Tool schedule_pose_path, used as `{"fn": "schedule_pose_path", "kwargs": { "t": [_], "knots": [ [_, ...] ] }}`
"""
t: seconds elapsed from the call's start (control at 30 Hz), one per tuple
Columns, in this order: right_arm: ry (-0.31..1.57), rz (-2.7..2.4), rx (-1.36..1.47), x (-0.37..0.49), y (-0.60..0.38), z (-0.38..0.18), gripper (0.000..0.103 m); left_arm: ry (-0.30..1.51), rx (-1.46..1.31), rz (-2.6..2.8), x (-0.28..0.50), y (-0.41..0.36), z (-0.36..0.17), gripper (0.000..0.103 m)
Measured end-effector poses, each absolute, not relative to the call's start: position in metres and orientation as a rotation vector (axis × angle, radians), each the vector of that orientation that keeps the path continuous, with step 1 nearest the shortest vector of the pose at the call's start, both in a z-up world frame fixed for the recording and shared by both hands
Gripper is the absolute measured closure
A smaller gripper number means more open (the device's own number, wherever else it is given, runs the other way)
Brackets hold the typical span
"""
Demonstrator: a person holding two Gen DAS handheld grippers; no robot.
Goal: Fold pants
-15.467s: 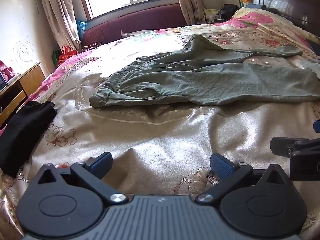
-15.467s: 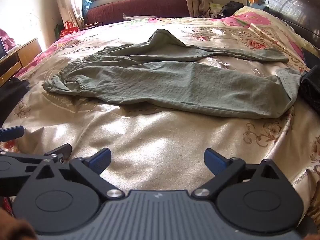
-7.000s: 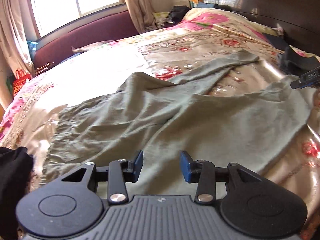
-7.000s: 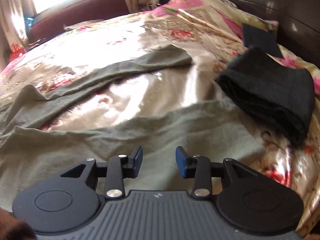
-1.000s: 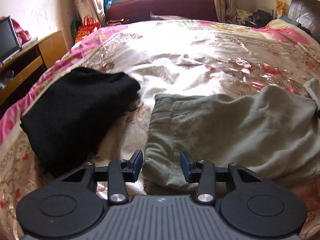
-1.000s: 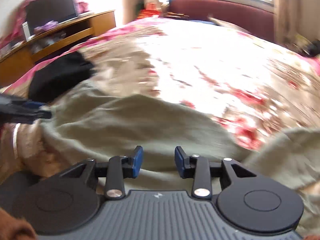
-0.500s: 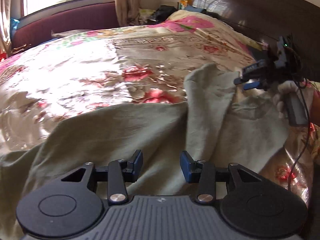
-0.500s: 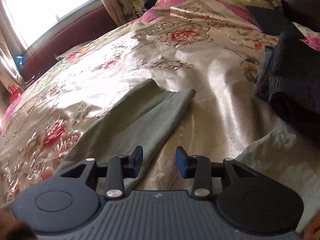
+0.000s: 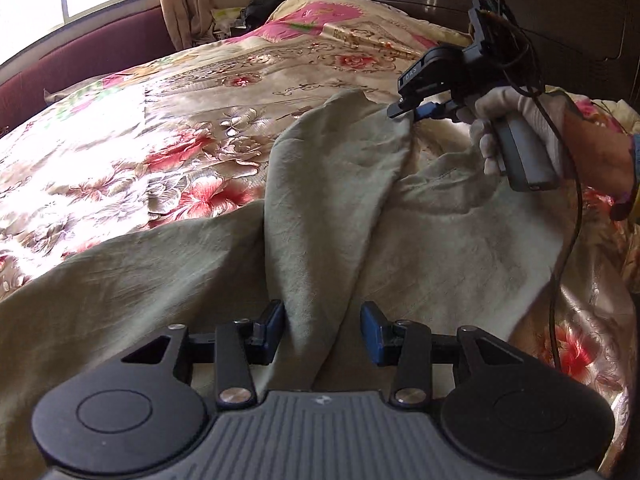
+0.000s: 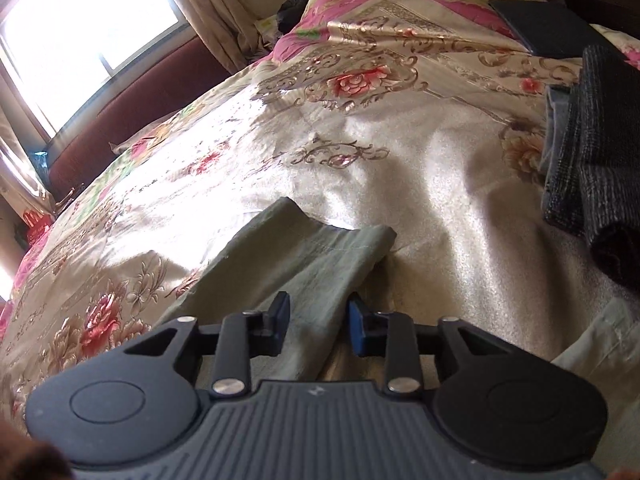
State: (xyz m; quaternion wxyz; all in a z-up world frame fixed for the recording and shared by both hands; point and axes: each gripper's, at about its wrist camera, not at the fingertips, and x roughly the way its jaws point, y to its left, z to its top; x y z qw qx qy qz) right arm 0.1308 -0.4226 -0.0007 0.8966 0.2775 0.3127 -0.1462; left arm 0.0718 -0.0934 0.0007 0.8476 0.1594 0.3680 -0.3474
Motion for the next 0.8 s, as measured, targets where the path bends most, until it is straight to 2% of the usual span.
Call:
{"fn": "schedule_pose_path", "kwargs": {
  "t": [0.03, 0.1, 0.33, 0.53, 0.63, 0.77, 0.8],
  "knots": [
    [0.651, -0.290, 0.594, 0.131, -0.424, 0.000, 0.098, 0.775, 0.344, -0.728, 0.071, -0.095, -0.001, 0.047],
    [0.644, -0.265, 0.652, 0.126, -0.428, 0.004, 0.100, 0.771, 0.359, -0.723, 0.071, -0.098, -0.001, 0.047],
    [0.487, -0.151, 0.726, 0.076, -0.443, 0.074, 0.101, 0.720, 0.394, -0.745, 0.058, -0.102, 0.017, 0.047],
    [0.398, -0.140, 0.740, -0.002, -0.454, 0.127, 0.101, 0.665, 0.396, -0.780, 0.038, -0.102, 0.035, 0.047],
    [0.426, -0.194, 0.740, -0.042, -0.455, 0.112, 0.101, 0.674, 0.419, -0.799, 0.029, -0.108, 0.031, 0.047],
    [0.598, -0.287, 0.774, -0.054, -0.467, 0.046, 0.098, 0.697, 0.471, -0.833, 0.016, -0.119, 0.024, 0.047],
    [0.635, -0.307, 0.809, -0.054, -0.471, 0.031, 0.094, 0.695, 0.494, -0.837, 0.010, -0.122, 0.024, 0.047]
  ]
}}
